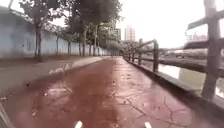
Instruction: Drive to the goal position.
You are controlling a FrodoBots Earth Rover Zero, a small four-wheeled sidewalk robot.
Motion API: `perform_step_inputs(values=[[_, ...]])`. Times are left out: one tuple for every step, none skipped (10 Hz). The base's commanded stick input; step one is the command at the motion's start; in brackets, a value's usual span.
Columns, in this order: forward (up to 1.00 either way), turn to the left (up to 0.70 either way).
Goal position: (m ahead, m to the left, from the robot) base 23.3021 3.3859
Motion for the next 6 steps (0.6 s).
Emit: perform_step_inputs(values=[[0.5,0.0],[0.5,0.0],[0.5,0.0],[0.5,0.0],[0.5,0.0],[0.5,0.0]])
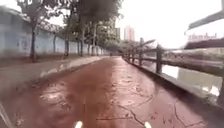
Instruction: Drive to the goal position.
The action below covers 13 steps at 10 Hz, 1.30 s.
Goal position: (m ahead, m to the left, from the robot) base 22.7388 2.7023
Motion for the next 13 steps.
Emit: perform_step_inputs(values=[[0.5,0.0],[0.5,0.0],[0.5,0.0],[0.5,0.0],[0.5,0.0],[0.5,0.5],[0.5,0.5],[0.5,0.46],[0.5,0.07],[0.5,0.0],[0.5,0.0],[0.5,0.0],[0.5,0.0]])
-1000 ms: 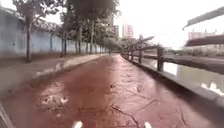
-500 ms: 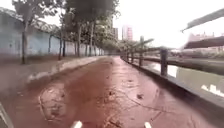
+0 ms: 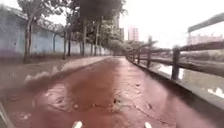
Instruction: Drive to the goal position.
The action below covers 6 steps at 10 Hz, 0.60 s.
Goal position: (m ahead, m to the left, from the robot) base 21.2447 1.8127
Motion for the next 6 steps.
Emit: perform_step_inputs(values=[[0.5,0.0],[0.5,0.0],[0.5,0.0],[0.5,0.0],[0.5,0.0],[0.5,0.0]])
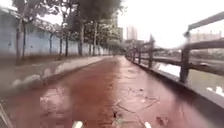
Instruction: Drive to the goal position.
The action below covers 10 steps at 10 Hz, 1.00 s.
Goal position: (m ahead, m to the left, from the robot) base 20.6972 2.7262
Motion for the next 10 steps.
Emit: perform_step_inputs(values=[[0.5,0.0],[0.5,0.0],[0.5,0.0],[0.5,0.0],[0.5,0.0],[0.5,0.0],[0.5,0.0],[0.5,0.0],[0.5,0.0],[0.5,0.0]])
